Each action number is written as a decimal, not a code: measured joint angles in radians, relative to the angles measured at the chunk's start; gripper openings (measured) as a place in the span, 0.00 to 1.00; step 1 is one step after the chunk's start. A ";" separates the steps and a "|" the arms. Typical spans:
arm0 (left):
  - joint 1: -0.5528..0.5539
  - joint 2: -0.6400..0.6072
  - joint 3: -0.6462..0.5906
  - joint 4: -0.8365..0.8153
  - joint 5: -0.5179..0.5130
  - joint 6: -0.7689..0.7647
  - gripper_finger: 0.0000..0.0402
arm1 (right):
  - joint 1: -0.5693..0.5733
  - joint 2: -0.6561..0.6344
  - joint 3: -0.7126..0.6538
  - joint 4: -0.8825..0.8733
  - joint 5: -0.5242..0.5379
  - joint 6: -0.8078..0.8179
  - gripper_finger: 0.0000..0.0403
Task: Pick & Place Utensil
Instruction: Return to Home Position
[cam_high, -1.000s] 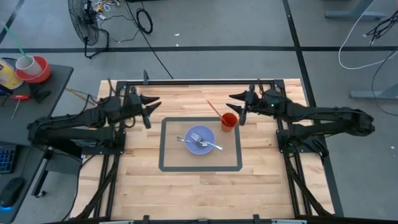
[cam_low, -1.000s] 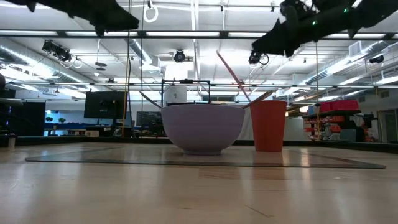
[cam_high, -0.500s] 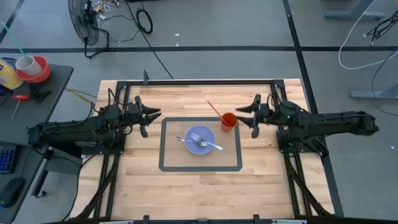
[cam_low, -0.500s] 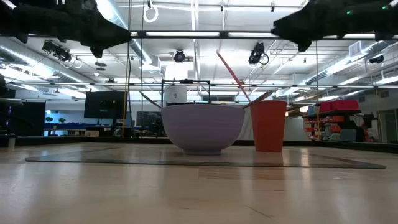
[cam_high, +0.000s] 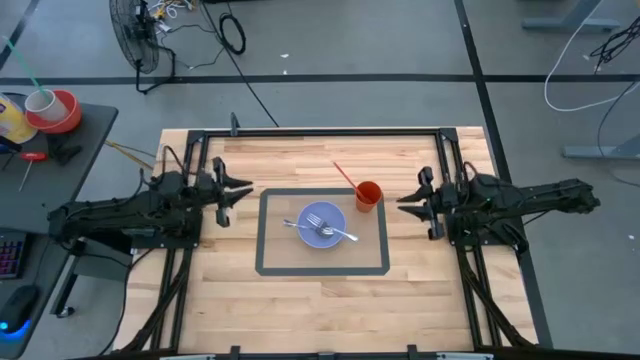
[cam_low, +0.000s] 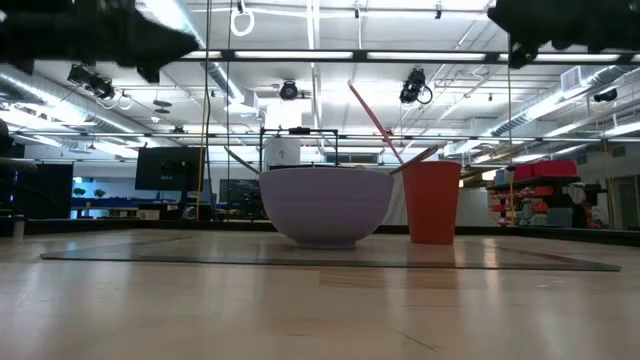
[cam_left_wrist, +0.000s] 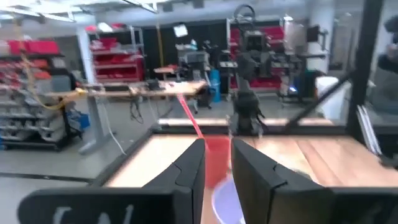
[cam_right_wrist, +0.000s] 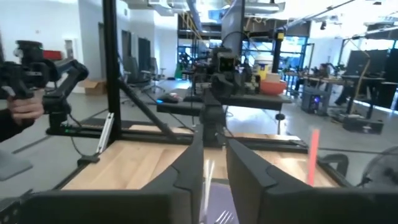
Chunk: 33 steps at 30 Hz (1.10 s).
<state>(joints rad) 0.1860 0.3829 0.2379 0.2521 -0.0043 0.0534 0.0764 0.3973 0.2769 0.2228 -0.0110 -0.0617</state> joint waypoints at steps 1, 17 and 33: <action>-0.001 -0.001 -0.034 0.027 0.008 -0.003 0.20 | 0.003 -0.009 -0.034 0.036 -0.002 0.000 0.17; 0.000 -0.207 -0.218 0.120 -0.015 -0.016 0.07 | 0.012 -0.336 -0.168 -0.053 -0.002 0.093 0.01; -0.011 -0.219 -0.229 0.032 0.023 -0.068 0.04 | 0.012 -0.355 -0.260 -0.081 -0.054 0.216 0.04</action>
<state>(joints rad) 0.1749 0.1635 0.0090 0.2843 0.0187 -0.0143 0.0879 0.0425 0.0166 0.1420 -0.0649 0.1540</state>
